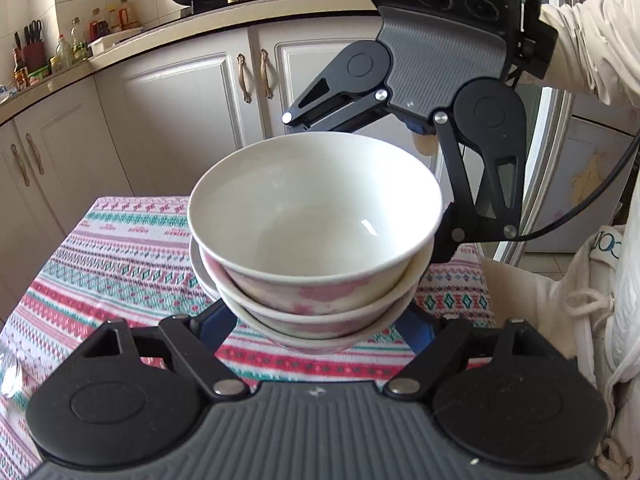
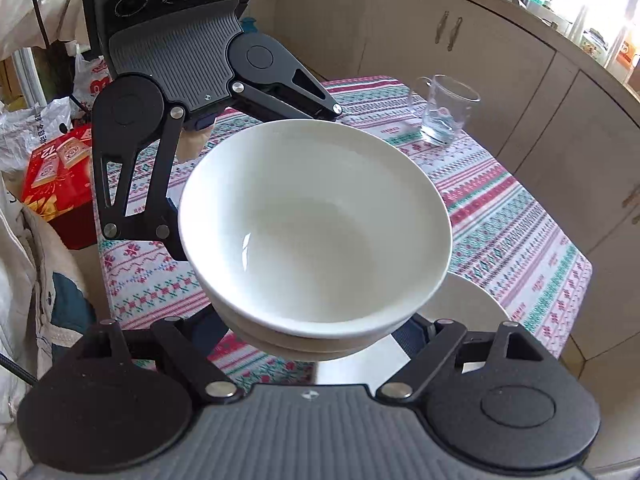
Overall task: Organize plates and bowls
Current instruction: 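Lift the bowl stack with both grippers onto the plate stack and release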
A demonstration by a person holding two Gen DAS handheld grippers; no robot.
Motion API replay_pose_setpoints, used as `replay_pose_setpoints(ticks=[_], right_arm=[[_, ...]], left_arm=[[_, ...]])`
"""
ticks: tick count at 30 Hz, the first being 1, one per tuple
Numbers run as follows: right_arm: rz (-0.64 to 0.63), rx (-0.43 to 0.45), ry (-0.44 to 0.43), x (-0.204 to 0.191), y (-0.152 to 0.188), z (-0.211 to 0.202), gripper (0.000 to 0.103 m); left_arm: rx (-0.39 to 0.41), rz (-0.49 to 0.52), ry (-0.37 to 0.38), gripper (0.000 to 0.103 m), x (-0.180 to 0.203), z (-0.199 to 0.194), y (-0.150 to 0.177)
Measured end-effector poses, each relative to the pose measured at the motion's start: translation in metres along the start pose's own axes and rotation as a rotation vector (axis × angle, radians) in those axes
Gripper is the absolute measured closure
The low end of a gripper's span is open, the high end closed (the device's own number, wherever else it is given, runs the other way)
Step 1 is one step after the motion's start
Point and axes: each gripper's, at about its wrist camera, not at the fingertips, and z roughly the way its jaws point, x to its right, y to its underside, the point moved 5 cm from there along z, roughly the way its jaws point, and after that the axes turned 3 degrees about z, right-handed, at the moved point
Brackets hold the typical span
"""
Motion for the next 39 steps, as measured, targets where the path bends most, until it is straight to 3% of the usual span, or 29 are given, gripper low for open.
replay_pose_setpoints(ticks=[14,30,34,39], right_arm=[[0.078,-0.037,0.062,0.071,0.047,0.003,0.013],[0.122,-0.041,0.030,0.086,0.058,0.014,0.013],[0.144,-0.033,0.037,0.089,0.060,0.014,0.013],[0.165,-0.022,0.074,0.085,0.061,0.012,0.012]], left_arm=[[-0.014,0.041,0.047,0.018,-0.031,0.078,-0.030],[-0.028,0.017,0.055,0.017,-0.035,0.090,-0.028],[-0.020,-0.004,0.031,0.017,-0.037,0.088,-0.028],[0.001,0.002,-0.059,0.012,-0.026,0.077,-0.027]])
